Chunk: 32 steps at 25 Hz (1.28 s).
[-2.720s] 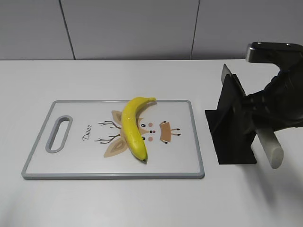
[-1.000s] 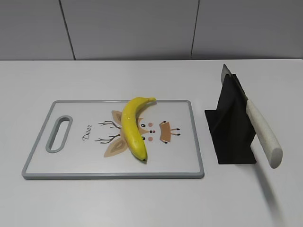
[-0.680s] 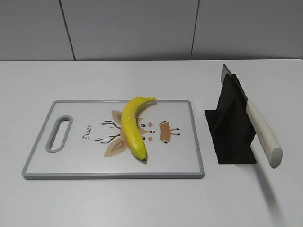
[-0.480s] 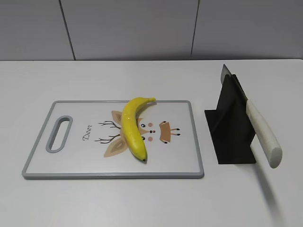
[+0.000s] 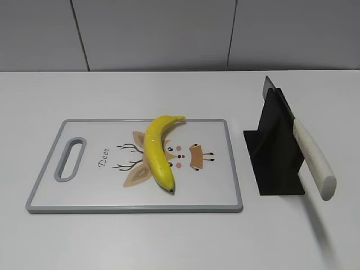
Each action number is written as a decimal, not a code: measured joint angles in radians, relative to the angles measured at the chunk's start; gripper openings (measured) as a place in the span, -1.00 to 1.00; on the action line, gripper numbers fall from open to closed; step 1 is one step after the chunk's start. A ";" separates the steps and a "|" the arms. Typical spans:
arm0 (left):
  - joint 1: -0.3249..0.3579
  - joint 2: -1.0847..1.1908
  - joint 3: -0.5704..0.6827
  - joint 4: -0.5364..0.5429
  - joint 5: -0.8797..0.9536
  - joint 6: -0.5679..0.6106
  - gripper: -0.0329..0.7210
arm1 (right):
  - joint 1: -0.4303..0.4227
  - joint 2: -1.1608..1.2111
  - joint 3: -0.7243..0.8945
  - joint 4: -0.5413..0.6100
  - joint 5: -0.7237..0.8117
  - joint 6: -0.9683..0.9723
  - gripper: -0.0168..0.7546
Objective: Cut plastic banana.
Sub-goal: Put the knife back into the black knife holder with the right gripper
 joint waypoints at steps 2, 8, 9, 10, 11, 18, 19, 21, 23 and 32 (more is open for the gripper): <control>0.000 0.000 0.000 0.004 -0.002 0.000 0.60 | 0.000 -0.016 0.000 0.004 -0.002 0.000 0.59; 0.000 0.000 0.000 0.007 -0.005 0.001 0.60 | 0.000 -0.020 0.000 0.009 -0.005 -0.001 0.59; 0.000 0.000 0.000 0.007 -0.005 0.001 0.60 | 0.000 -0.020 0.001 0.011 -0.005 -0.001 0.58; 0.003 0.000 0.000 0.007 -0.005 0.001 0.60 | 0.000 -0.020 0.001 0.012 -0.007 -0.001 0.58; 0.010 0.000 0.000 0.007 -0.005 0.001 0.60 | 0.000 -0.021 0.001 0.012 -0.007 -0.001 0.58; 0.169 0.000 0.000 0.008 -0.005 0.001 0.52 | -0.105 -0.021 0.002 0.034 -0.007 -0.001 0.58; 0.191 0.000 0.000 0.008 -0.005 0.001 0.50 | -0.141 -0.021 0.002 0.036 -0.007 -0.001 0.58; 0.225 0.000 0.000 0.008 -0.005 0.001 0.48 | -0.221 -0.021 0.002 0.037 -0.007 -0.001 0.58; 0.251 0.000 0.000 0.008 -0.005 0.001 0.46 | -0.294 -0.021 0.002 0.037 -0.007 -0.001 0.58; 0.273 0.000 0.000 0.009 -0.005 0.001 0.36 | -0.384 -0.021 0.004 0.040 -0.007 -0.001 0.58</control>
